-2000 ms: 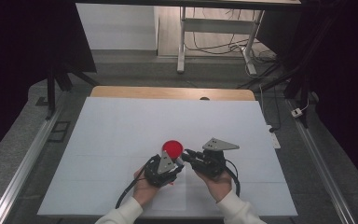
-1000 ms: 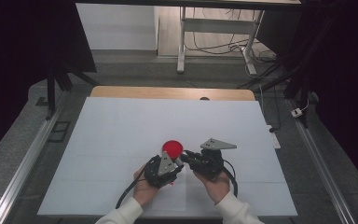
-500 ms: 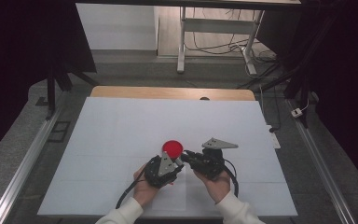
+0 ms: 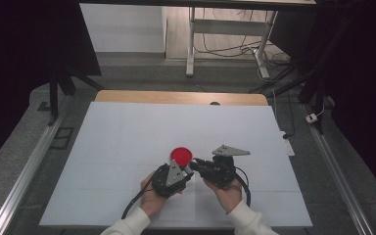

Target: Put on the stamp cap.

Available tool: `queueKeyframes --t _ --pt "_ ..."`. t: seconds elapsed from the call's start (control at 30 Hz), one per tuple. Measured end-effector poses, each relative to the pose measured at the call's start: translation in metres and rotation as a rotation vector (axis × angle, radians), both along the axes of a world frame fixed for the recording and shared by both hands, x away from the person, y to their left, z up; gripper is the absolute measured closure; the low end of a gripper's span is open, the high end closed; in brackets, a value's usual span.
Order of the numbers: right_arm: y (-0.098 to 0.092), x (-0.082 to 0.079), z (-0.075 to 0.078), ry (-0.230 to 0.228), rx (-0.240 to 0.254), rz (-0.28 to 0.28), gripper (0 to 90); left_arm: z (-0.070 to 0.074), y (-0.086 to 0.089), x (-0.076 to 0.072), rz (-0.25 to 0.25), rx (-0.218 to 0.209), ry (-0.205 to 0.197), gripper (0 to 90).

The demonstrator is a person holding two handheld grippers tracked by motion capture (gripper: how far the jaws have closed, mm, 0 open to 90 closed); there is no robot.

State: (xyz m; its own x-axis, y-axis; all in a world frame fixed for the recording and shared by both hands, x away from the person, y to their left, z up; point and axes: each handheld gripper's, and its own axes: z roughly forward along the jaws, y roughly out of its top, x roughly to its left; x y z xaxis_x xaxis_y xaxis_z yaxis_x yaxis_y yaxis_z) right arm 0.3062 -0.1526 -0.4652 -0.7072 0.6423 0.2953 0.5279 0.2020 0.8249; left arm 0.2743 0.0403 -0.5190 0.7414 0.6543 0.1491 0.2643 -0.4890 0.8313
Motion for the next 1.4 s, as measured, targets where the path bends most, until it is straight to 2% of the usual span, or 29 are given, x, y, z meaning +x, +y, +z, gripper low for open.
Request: queueKeyframes --t 0.37,0.57,0.67,0.8,1.0,1.2,1.4 --pt "0.0008 -0.0004 -0.0012 0.014 -0.011 0.005 75.8 -0.0001 -0.0002 -0.002 0.0 0.003 -0.018 65.4" --pt "-0.0008 0.0007 -0.0014 0.029 0.014 0.004 75.8 0.0015 0.0007 -0.0024 -0.001 -0.002 -0.023 65.4" --pt "-0.0005 0.0005 -0.0017 0.026 0.004 0.005 75.8 0.0006 0.0001 -0.0022 0.0 -0.003 -0.018 65.4" --pt "-0.0012 0.0011 -0.0006 0.019 -0.002 0.007 75.8 -0.001 0.0004 0.0003 -0.003 0.001 0.011 65.2" --pt "-0.001 0.0017 -0.0026 0.015 -0.01 0.016 75.7 -0.0018 0.0007 0.0012 -0.004 0.009 0.02 64.8" --pt "0.0004 0.0009 -0.0025 -0.012 -0.031 0.026 75.7 -0.0029 0.0013 0.0026 -0.007 -0.005 0.038 64.0" --pt "-0.0005 0.0009 -0.002 -0.013 -0.019 0.032 75.6 -0.0022 0.0038 0.004 -0.001 -0.02 0.056 60.0"
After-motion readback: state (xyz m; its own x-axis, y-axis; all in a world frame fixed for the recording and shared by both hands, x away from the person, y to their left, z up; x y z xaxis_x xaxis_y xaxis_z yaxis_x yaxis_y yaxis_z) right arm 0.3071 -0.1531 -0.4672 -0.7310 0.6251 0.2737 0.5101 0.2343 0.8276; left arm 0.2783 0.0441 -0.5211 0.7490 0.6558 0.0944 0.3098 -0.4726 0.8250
